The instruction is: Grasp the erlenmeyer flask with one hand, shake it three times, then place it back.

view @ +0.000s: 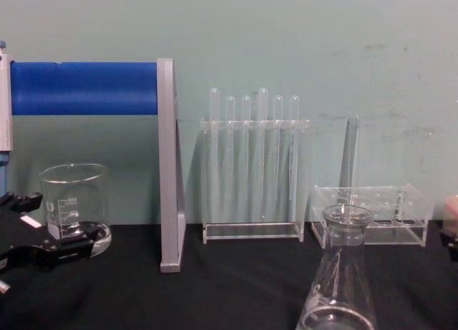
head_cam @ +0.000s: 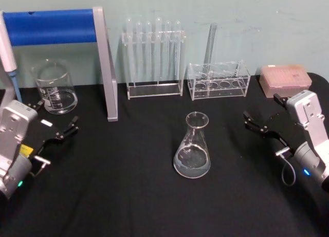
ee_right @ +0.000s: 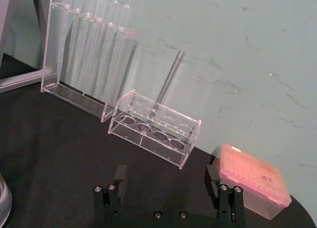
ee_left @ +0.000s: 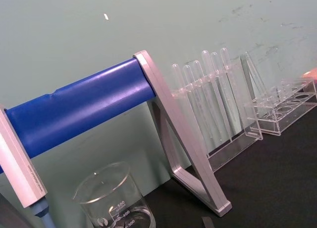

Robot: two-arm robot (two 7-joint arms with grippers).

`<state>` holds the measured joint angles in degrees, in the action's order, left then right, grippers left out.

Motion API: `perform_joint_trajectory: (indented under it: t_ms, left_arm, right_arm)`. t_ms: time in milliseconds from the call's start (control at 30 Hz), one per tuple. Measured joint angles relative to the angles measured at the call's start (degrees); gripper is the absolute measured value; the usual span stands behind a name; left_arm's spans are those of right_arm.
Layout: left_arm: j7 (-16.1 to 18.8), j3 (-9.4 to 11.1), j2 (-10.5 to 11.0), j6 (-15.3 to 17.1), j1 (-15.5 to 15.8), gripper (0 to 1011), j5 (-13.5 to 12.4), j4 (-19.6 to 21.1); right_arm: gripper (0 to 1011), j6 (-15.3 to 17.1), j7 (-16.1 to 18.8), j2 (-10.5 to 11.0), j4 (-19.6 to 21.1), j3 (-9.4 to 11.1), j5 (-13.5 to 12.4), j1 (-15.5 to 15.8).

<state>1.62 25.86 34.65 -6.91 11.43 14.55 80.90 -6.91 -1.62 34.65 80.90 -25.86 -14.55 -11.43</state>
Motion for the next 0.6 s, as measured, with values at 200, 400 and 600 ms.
perform_joint_trajectory:
  t_ms: [200, 400, 600]
  left_arm:
    - [0.0, 0.0, 0.0, 0.0, 0.0, 1001, 0.0, 0.0]
    - [0.0, 0.0, 0.0, 0.0, 0.0, 1001, 0.0, 0.0]
    - [0.0, 0.0, 0.0, 0.0, 0.0, 1001, 0.0, 0.0]
  right_arm:
    - [1000, 0.0, 0.0, 0.0, 0.0, 0.0, 0.0, 0.0]
    - [1000, 0.0, 0.0, 0.0, 0.0, 0.0, 0.0, 0.0]
    - [1000, 0.0, 0.0, 0.0, 0.0, 0.0, 0.0, 0.0]
